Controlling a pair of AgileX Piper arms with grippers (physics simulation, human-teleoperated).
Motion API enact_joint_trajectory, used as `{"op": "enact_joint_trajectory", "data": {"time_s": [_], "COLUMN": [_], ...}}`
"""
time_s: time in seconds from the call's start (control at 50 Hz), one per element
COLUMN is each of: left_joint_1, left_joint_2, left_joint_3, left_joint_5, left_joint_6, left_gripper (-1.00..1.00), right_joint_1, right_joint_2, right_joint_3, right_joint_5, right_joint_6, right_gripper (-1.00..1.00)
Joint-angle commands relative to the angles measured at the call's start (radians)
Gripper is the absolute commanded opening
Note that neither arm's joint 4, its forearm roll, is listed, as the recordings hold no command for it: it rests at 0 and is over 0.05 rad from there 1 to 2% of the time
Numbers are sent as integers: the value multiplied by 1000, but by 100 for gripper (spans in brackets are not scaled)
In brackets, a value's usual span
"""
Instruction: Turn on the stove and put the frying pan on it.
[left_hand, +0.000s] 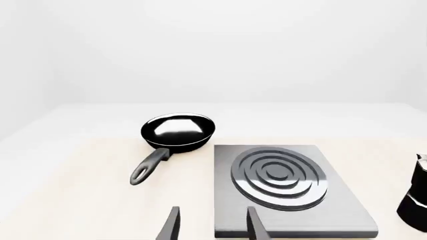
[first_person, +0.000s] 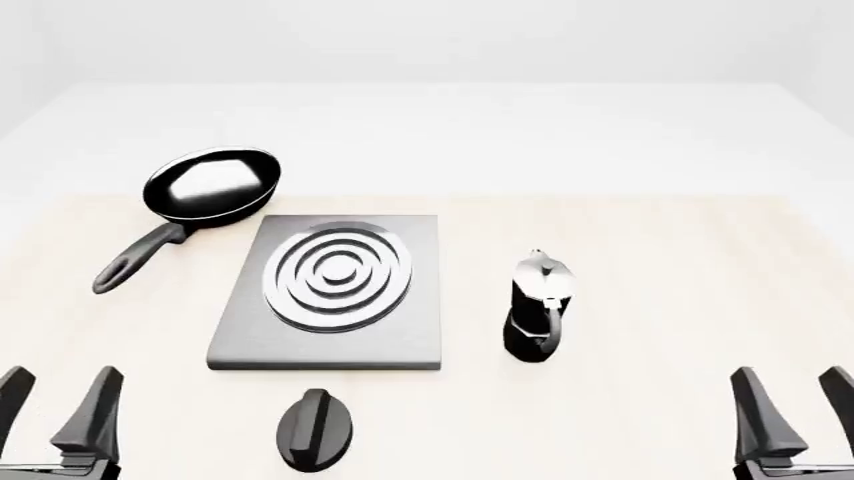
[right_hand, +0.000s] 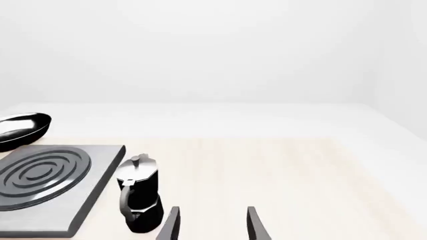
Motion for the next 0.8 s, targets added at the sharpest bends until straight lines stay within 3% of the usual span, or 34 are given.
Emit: {"op": "enact_joint_trajectory", "data": {"time_s": [0.02,0.34,0.6,0.68,0.8], "left_joint_1": [0,10,-121,-185,-254], "left_joint_2": [6,9,140,178,239], "left_joint_3": [0,-3,-63,-107,-134], "left_joint_5": [-2,10,53,102,134], "left_joint_6": [7,42,53,-7,-15], "left_gripper": [100,100,100,100,100], "right_joint_1": [5,22,30,33,42], "right_joint_2": [9,24,16,11,6], "right_joint_3": [-1,0,0,0,0], "right_joint_5": [-4,0,16,21,29], "right_joint_6": [-6,-27,-35,-35,-38], "right_gripper": [100,100,100,100,100]}}
